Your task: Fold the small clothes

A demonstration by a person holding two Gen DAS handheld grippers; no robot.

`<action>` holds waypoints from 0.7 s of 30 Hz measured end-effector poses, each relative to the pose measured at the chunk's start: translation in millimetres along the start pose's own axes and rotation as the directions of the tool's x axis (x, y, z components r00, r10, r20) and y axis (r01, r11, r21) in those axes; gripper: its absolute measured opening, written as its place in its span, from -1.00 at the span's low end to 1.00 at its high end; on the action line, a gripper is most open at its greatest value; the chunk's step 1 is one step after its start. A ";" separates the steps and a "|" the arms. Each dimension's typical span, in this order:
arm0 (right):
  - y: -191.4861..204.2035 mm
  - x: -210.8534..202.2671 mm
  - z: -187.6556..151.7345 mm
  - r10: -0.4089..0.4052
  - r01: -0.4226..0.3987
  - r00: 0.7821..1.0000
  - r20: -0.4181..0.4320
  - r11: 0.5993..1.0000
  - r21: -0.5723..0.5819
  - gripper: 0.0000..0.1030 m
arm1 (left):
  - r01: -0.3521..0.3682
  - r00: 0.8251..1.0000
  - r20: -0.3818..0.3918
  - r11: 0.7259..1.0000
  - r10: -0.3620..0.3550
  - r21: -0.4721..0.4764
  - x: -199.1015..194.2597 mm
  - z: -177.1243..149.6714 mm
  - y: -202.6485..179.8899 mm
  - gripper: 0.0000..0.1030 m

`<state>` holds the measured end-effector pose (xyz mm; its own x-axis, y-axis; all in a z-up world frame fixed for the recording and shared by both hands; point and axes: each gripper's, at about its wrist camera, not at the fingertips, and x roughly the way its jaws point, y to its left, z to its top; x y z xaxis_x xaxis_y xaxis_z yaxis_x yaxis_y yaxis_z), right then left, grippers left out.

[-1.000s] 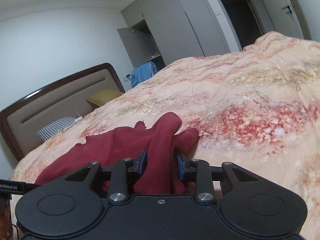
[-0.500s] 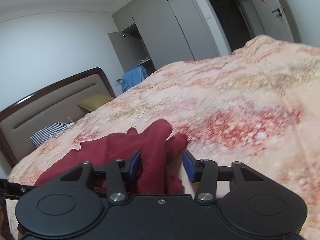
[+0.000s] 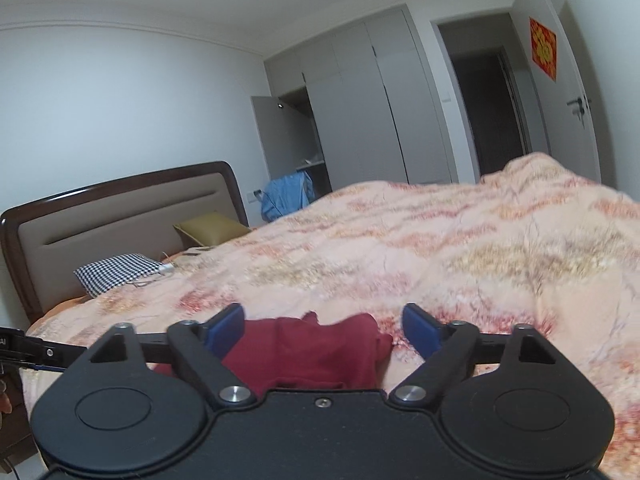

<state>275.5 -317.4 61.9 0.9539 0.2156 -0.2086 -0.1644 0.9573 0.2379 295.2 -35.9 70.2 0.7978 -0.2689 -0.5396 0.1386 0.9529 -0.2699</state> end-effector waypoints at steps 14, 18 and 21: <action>57.1 -116.1 13.6 0.045 -0.042 0.995 0.091 0.998 -0.036 0.99 | -0.043 0.983 0.184 0.996 0.028 0.078 -123.6 -22.6 -31.4 1.00; 66.5 -140.8 1.2 0.018 -0.016 0.995 0.101 1.000 -0.026 0.99 | -0.054 0.980 0.197 0.994 0.035 0.090 -144.5 -41.6 -35.0 1.00; 72.0 -158.4 -11.2 0.006 -0.004 0.994 0.109 1.000 -0.018 0.99 | -0.061 0.979 0.200 0.993 0.040 0.100 -155.2 -57.4 -36.5 1.00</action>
<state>109.8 -280.5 101.5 0.9747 0.1988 -0.1025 -0.1724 0.9598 0.2215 132.6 -37.0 118.0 0.9039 -0.1968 -0.3797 0.1475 0.9768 -0.1551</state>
